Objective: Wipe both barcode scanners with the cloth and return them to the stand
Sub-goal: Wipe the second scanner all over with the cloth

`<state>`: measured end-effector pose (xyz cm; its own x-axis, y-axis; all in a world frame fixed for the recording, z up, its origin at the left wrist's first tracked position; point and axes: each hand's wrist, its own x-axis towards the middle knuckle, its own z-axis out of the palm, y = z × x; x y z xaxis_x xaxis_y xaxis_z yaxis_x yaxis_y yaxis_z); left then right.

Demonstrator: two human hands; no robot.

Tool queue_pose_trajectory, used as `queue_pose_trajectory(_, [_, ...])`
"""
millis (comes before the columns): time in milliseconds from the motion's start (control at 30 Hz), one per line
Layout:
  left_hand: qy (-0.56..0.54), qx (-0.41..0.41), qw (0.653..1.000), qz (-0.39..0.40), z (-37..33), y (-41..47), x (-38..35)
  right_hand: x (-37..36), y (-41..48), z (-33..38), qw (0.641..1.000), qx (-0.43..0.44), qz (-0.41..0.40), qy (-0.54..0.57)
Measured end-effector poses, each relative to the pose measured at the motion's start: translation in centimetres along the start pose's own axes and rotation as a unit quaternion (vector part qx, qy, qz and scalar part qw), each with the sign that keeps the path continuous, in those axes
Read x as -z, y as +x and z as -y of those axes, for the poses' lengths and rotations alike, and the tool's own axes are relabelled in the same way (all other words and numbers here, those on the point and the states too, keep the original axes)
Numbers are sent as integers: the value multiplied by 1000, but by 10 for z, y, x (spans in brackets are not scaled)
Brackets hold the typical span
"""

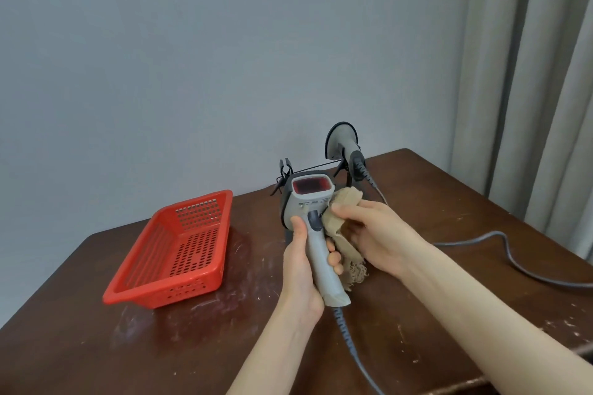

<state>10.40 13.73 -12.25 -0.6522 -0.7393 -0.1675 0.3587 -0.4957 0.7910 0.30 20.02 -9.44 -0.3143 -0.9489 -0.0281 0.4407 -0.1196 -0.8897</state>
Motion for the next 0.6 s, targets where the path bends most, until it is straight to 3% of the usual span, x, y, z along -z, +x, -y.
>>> queue_pose_trajectory(67, [-18, -5, 1000, -6, -3, 1, 0, 1, -3, -3, 999, 5, 29, -24])
queue_pose_trajectory(133, [-19, -9, 1000, -2, -7, 0, 0, -1, -5, -8, 997, 19, 8, -80])
queue_pose_trajectory(200, [7, -17, 1000, 2, -10, 0, 0, 0, -4, -10, 982, 66, -78, -158])
queue_pose_trajectory(267, [37, -26, 999, -2, -11, 0, 4, 2, -4, 0, 941, 162, -196, -224])
queue_pose_trajectory(333, [53, -34, 998, -8, -11, 0, 9, 2, -6, 19, 895, 260, -245, -268])
queue_pose_trajectory(433, [69, -36, 997, -14, -8, 0, 10, -11, -10, 38, 848, 337, -201, -356])
queue_pose_trajectory(533, [85, -45, 995, -4, -6, -3, 5, -22, -4, 38, 766, 381, -138, -499])
queue_pose_trajectory(600, [88, -47, 995, -1, -6, -4, 2, -22, 3, 33, 747, 375, -123, -536])
